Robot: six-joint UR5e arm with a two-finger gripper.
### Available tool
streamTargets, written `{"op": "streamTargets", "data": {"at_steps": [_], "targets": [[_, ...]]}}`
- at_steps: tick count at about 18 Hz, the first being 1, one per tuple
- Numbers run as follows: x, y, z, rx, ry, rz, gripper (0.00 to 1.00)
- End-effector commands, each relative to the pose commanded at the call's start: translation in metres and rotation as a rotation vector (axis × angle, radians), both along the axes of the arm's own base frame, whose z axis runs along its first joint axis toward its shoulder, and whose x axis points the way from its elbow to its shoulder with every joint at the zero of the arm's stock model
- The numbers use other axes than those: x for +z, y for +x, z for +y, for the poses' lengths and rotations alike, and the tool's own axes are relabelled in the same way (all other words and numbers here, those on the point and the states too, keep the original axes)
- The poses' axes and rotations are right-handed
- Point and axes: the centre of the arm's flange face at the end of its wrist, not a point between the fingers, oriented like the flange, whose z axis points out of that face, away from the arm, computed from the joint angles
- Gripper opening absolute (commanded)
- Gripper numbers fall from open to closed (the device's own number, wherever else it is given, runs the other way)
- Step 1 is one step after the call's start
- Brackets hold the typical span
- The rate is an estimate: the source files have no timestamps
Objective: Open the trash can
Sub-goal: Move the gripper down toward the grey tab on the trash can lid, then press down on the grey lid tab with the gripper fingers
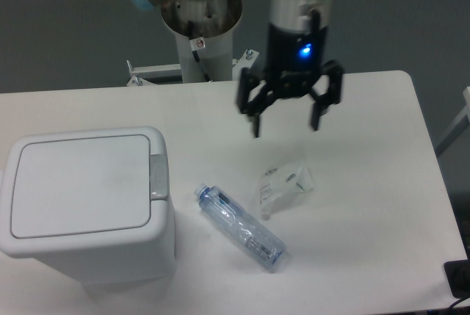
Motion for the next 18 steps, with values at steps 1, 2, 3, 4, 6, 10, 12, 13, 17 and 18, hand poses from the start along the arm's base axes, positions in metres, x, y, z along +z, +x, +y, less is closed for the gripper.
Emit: {"op": "streamTargets", "data": {"at_steps": [1, 2, 3, 4, 6, 10, 12, 13, 17, 18], "targets": [[-0.004, 0.01, 0.009, -0.021, 0.005, -0.015, 1.0], [-0.014, 0.016, 0.02, -0.039, -0.005, -0.033, 1.0], [-0.02, 0.019, 0.027, -0.051, -0.012, -0.041, 1.0], [-0.024, 0.022, 0.031, -0.06, -0.016, -0.045, 1.0], [-0.027, 0.025, 0.037, -0.073, -0.019, -0.047, 1.0], [-0.037, 0.034, 0.049, -0.1, -0.033, -0.058, 1.0], [-0.038, 0.034, 0.05, -0.1, -0.034, -0.06, 1.0], [-0.039, 0.034, 0.05, -0.102, -0.035, -0.061, 1.0], [-0.047, 0.039, 0.055, -0.111, -0.044, -0.072, 1.0], [-0.049, 0.041, 0.057, -0.116, -0.047, -0.075, 1.0]]}}
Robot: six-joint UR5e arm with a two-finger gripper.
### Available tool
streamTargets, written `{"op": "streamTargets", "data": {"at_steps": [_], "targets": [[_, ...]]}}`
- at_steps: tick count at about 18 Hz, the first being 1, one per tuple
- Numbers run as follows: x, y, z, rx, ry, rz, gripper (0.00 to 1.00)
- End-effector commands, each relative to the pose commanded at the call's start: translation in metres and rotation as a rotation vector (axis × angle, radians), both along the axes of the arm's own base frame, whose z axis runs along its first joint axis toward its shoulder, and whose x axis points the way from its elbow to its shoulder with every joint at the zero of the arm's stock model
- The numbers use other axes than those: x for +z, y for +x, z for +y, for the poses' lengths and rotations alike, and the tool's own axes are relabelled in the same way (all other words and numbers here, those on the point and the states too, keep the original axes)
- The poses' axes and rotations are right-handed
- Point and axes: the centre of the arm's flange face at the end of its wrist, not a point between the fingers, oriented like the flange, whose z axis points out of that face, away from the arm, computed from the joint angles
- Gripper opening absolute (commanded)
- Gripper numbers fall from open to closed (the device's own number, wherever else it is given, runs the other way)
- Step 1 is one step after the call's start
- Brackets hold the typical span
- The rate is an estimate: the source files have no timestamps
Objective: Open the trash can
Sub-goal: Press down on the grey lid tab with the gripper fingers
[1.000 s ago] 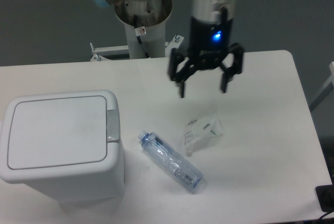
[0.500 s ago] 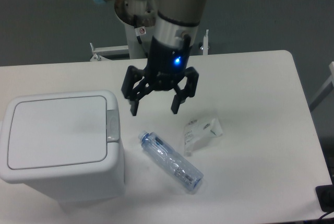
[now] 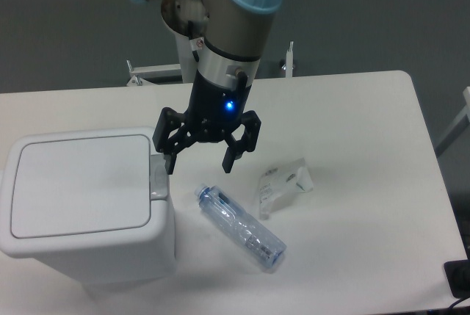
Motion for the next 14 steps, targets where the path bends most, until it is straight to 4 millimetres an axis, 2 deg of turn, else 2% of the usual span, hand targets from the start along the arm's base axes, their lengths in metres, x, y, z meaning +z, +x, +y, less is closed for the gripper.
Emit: {"op": "streamTargets", "data": {"at_steps": [14], "targets": [[-0.0088, 0.0023, 0.0053, -0.014, -0.01, -0.006, 1.0]]}}
